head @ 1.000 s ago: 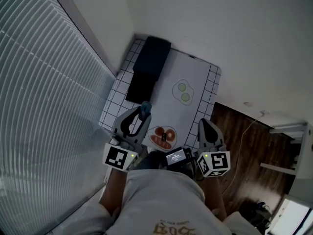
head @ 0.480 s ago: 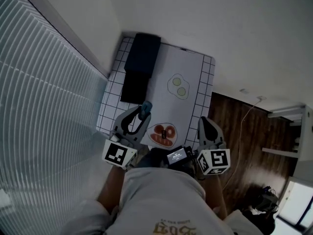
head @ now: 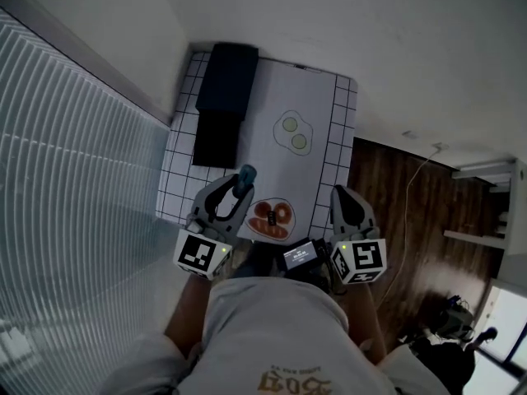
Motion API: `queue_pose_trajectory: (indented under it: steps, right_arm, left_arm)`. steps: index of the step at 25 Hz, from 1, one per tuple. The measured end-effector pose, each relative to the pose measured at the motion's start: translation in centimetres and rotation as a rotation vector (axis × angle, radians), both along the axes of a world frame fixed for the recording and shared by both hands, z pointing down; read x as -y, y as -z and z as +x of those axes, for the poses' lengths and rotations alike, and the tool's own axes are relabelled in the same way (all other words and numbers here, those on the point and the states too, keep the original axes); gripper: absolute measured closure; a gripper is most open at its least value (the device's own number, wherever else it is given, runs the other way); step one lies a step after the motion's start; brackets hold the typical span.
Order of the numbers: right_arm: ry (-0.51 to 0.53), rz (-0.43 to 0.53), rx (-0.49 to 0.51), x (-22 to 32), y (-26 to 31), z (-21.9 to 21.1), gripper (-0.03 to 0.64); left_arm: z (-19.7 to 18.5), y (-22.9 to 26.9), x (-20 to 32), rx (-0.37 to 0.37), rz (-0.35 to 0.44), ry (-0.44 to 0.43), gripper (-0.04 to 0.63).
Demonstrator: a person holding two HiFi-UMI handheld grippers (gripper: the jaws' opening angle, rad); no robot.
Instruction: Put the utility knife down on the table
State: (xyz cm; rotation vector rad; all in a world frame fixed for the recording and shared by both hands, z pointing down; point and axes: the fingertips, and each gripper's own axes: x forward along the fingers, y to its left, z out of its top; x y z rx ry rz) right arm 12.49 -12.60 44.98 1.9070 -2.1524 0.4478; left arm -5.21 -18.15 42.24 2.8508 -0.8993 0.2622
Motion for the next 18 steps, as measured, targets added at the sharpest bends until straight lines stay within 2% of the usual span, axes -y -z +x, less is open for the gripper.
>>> queue_pose_trajectory:
  steps: [9,18]
  right_arm:
    - [-0.015,-0.054,0.008,0.0,-2.8,1.0,0.609]
    - [0.009,-0.103,-0.013,0.6,-5.6,1.5,0.609]
  left_arm:
    - [1.9,-3.8,-0.1,0.079,-0.027,-0.092,0.462]
    - [3.3,-8.8,-1.1,0.131,-0.120,-0.120,0.462]
